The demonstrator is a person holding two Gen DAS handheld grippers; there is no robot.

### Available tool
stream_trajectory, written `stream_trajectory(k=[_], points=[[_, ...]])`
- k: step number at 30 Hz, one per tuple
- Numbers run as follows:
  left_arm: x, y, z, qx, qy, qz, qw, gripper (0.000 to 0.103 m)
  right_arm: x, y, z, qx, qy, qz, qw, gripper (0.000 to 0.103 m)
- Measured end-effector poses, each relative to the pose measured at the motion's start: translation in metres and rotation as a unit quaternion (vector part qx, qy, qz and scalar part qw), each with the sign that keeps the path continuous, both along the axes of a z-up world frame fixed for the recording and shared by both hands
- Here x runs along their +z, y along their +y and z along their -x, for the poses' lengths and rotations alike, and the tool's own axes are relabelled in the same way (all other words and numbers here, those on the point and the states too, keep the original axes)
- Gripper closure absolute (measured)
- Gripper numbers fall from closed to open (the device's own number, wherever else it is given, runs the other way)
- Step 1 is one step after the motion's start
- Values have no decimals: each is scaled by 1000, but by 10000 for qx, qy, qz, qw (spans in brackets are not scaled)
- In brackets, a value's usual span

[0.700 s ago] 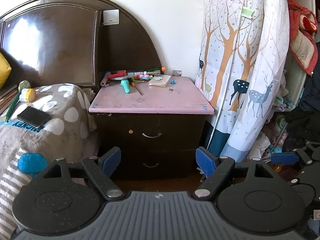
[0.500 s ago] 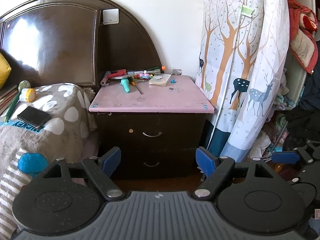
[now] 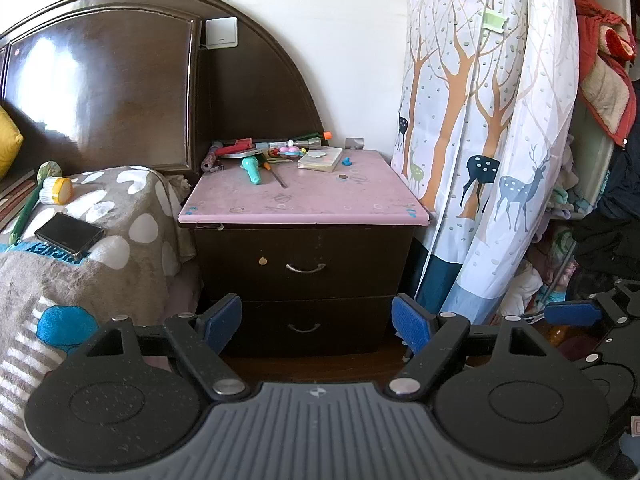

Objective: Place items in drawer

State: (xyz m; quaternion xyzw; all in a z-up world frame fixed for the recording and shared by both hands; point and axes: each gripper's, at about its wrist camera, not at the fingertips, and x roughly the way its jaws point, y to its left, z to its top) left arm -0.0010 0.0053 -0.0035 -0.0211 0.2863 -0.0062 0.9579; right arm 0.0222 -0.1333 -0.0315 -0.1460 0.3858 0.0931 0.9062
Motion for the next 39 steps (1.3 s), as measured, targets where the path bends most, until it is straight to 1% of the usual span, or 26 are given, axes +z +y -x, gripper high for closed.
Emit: stream_trajectory(k=[34, 39], points=[[-2, 1, 1, -31, -1, -48, 10000, 21, 1, 1, 1, -7, 10, -1, 10000, 7], [-4, 6, -1, 10, 31, 7, 10000, 21, -1, 4, -3, 21, 18, 31, 10000, 7]])
